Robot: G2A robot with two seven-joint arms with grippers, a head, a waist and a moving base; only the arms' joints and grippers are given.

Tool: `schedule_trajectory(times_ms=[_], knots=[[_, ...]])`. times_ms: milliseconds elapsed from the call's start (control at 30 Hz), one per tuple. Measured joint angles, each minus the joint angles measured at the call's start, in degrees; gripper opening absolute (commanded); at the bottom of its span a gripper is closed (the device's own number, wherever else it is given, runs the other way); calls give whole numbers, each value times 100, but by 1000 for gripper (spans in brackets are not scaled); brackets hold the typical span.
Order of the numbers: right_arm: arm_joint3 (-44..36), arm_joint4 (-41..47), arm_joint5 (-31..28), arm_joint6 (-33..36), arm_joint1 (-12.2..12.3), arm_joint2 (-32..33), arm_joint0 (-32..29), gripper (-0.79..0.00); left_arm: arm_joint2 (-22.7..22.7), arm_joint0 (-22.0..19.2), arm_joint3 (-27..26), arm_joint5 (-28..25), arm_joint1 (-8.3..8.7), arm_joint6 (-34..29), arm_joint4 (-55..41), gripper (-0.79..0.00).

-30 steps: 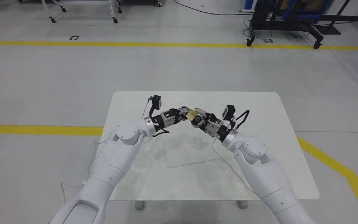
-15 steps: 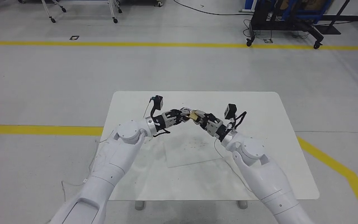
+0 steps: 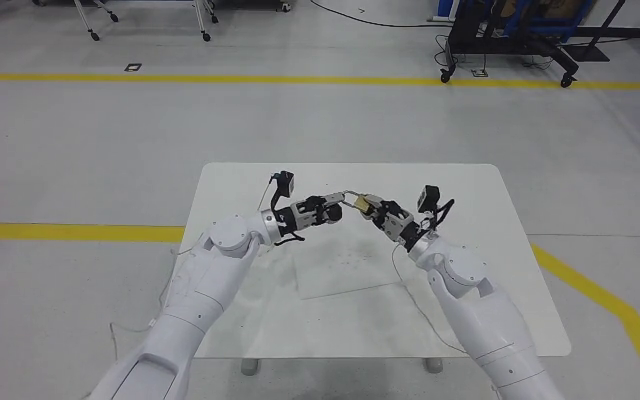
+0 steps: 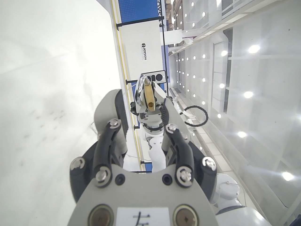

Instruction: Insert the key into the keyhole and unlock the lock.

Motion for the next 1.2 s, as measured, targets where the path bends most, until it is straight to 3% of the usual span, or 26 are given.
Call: schedule_trajectory(times_ms=[233,433,633,667,800,833,1200], knots=[[-140,-1247,631,219,144,134,-131,-785,-172,43,-55,-118,30,91,-176,0],[-185,-2813,1601,318,180,-433,4,-785,-394,152,-188,-219,91,75,-315,0],[36,-3063,1954,236,95,-863,293,-785,-443,250,-344,-181,123,108,-258,0],[80,-3091,1982,212,83,-912,329,-702,-443,262,-363,-172,126,116,-243,0],[259,-3253,2246,282,53,-1097,466,-99,-431,293,-435,-122,137,143,-181,0],[278,-3280,2294,304,51,-1109,484,0,-428,295,-445,-112,138,143,-172,0],[-316,-3475,2468,292,198,-522,47,0,-408,298,-470,-52,149,152,-170,0]])
